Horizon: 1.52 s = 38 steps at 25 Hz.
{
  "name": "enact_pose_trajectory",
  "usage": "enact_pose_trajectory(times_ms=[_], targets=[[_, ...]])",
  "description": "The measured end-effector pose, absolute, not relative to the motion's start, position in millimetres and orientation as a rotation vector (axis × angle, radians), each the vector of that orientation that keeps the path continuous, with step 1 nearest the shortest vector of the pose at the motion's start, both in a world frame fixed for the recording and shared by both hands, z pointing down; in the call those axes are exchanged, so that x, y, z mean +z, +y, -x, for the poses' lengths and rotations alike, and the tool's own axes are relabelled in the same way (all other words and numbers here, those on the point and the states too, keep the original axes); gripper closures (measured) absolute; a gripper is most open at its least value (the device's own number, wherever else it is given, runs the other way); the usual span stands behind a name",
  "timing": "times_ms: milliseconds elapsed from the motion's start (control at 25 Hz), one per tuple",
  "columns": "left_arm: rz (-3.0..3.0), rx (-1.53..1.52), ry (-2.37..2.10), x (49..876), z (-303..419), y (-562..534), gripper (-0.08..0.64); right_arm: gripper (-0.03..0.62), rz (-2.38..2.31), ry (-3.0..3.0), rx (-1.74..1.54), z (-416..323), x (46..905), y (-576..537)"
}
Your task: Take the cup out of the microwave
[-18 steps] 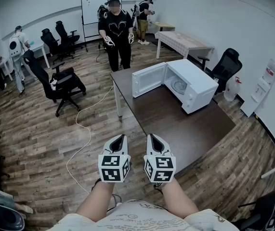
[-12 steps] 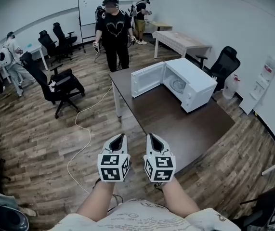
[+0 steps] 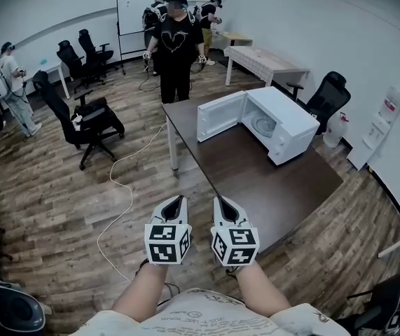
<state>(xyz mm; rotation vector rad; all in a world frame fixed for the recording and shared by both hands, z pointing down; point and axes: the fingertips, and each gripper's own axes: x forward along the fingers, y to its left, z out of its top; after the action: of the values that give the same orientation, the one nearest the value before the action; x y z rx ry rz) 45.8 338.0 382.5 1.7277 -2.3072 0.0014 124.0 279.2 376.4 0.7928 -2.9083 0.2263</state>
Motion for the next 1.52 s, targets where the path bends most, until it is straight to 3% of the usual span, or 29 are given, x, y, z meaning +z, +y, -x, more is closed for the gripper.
enact_pose_trajectory(times_ms=[800, 1520], targets=[[-1.714, -0.003, -2.253, 415.7, 19.6, 370.8, 0.546, 0.581, -0.801, -2.863, 0.221, -57.0, 400.3, 304.8], [-1.788, 0.069, -2.261, 409.6, 91.0, 232.5, 0.546, 0.581, -0.883, -2.853, 0.162, 18.8, 404.6, 160.5]])
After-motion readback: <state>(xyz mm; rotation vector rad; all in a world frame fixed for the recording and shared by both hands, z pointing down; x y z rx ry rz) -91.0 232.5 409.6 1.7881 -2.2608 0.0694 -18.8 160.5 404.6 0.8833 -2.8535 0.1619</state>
